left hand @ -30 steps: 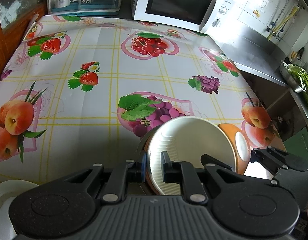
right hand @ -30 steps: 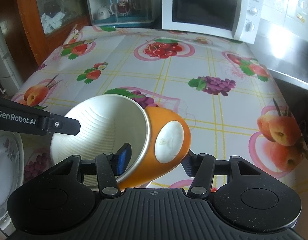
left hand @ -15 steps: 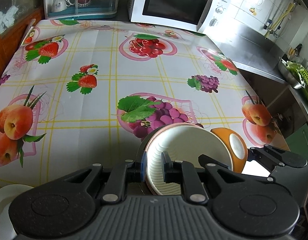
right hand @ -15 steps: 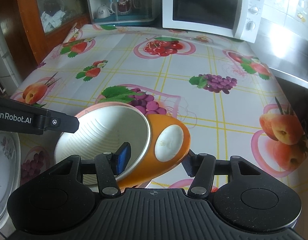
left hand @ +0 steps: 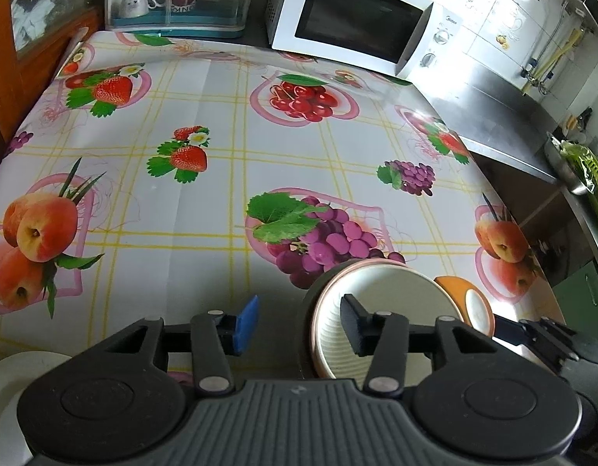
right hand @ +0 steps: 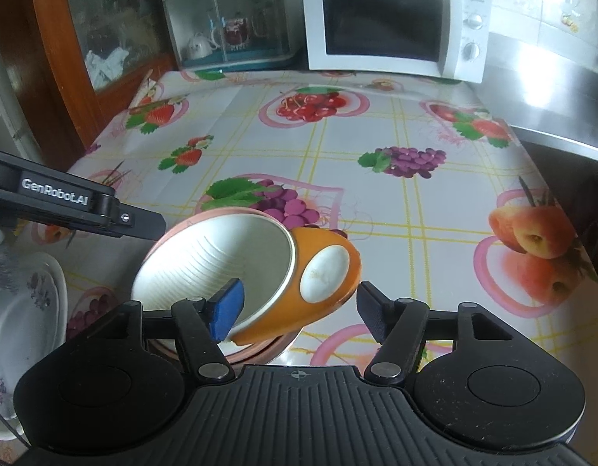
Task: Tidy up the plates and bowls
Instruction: 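Carry the nested bowls with the left gripper over the plate stack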
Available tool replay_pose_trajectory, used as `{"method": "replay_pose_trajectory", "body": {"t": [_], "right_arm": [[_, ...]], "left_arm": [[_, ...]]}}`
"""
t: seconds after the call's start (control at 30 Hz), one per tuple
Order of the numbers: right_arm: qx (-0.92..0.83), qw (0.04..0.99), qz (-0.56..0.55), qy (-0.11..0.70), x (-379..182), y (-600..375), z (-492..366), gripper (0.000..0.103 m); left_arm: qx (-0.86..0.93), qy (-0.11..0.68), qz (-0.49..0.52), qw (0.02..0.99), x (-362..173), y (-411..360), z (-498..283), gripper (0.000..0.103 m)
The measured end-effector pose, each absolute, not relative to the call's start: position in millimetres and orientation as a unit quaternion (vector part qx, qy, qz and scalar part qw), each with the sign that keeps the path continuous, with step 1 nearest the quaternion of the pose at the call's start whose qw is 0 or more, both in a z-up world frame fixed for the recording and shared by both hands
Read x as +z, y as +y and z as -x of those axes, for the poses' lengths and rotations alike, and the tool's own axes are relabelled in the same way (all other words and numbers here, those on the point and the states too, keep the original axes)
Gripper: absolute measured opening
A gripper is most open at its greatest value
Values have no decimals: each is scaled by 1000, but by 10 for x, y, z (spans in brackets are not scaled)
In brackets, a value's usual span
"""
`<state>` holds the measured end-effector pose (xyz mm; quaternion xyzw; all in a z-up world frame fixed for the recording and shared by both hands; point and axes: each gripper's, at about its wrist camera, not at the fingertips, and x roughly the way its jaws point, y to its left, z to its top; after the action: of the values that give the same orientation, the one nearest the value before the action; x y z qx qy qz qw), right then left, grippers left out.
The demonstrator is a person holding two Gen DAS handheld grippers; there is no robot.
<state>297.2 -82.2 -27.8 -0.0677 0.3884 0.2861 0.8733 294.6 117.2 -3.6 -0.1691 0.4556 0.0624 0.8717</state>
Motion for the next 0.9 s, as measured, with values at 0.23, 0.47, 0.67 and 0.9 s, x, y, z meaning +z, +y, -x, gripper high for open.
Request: {"method": "replay_pose_trajectory", "body": {"t": [0.23, 0.47, 0.67, 0.9], "right_arm": [[282, 879, 34, 383, -301, -958, -2897, 73], [277, 877, 17, 391, -406, -960, -2893, 74], [283, 873, 9, 398, -407, -951, -2885, 73], [287, 862, -5, 418, -482, -857, -2885, 70]], "left_arm": [[60, 456, 177, 870, -52, 1190, -2940, 59], [59, 463, 183, 865, -121, 1193, -2961, 60], [50, 464, 185, 864, -137, 1186, -2986, 60], [36, 472, 191, 860, -216, 1148, -3068, 59]]}}
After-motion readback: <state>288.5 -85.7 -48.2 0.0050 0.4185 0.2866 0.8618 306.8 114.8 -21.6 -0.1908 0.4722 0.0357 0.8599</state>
